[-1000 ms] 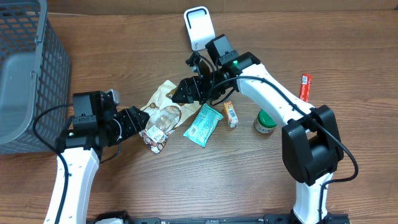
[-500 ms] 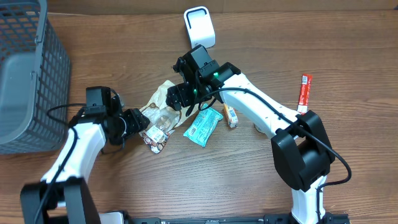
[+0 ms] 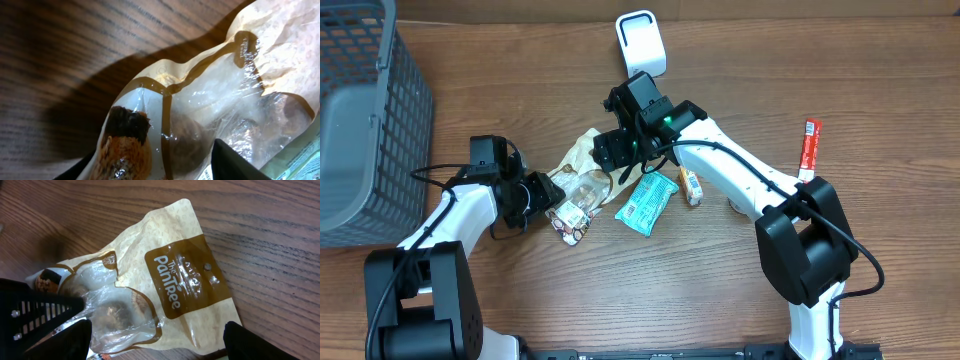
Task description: Scan the item barcode
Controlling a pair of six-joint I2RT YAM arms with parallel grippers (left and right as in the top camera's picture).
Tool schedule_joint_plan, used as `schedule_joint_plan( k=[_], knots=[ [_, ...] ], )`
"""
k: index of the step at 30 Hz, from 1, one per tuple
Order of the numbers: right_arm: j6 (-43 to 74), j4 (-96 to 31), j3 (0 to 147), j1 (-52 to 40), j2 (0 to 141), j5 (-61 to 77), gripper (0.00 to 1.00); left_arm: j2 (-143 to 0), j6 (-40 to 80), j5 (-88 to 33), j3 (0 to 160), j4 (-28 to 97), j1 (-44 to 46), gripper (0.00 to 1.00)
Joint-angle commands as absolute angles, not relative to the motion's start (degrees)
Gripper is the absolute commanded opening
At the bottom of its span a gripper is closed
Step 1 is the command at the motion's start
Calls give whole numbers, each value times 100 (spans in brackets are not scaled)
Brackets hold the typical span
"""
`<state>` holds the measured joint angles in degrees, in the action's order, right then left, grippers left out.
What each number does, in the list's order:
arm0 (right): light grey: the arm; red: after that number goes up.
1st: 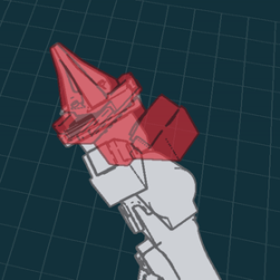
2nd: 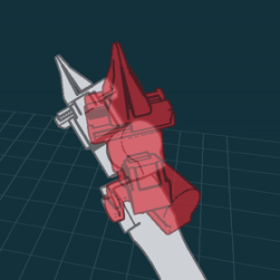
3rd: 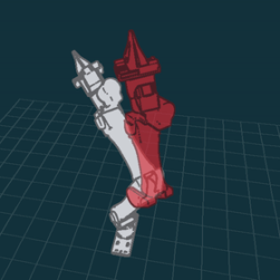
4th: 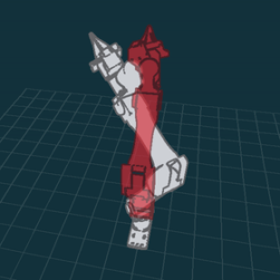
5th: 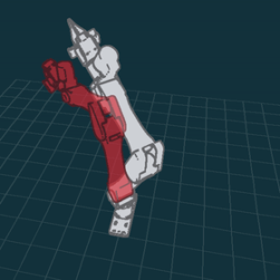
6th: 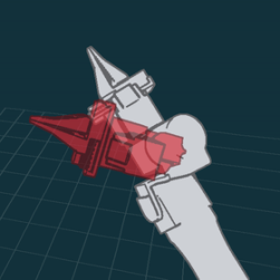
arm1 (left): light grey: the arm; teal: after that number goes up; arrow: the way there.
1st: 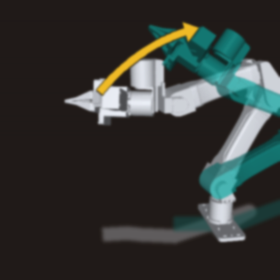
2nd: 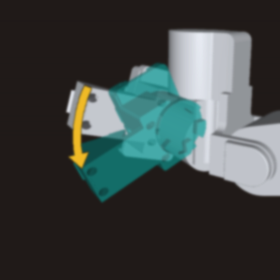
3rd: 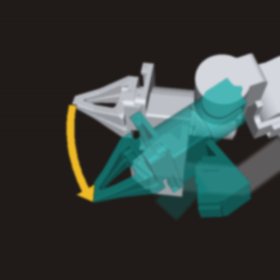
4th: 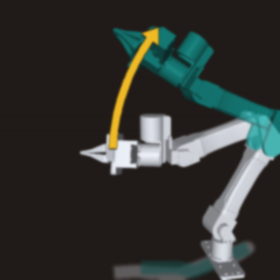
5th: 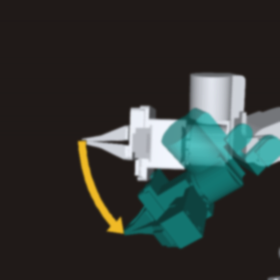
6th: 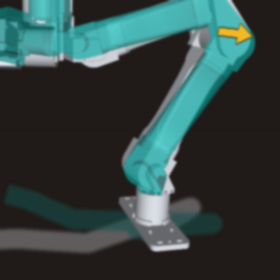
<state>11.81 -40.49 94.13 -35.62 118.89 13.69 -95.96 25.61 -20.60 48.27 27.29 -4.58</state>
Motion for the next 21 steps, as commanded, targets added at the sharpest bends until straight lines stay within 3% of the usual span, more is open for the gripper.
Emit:
schedule_joint_plan(
  k=[1,9,13,15,21],
  knots=[
    [1208,-3966,9279,-3535,11972,1288,86,-9808,2596,-2036,4799,2665,-401,47],
    [1245,-3616,8906,-3535,11972,1293,86,-9815,2596,-1601,4799,2624,-156,41],
    [1245,-3594,8794,-3542,11972,1313,86,-9815,2593,-1334,4801,2624,-71,25],
    [1245,-3553,8715,-3542,11972,1313,86,-9813,2589,-1282,4803,2624,-80,10],
    [1240,-3465,8654,-3540,11966,1363,86,-9522,2569,-1271,4921,2840,-386,4]
  ],
)
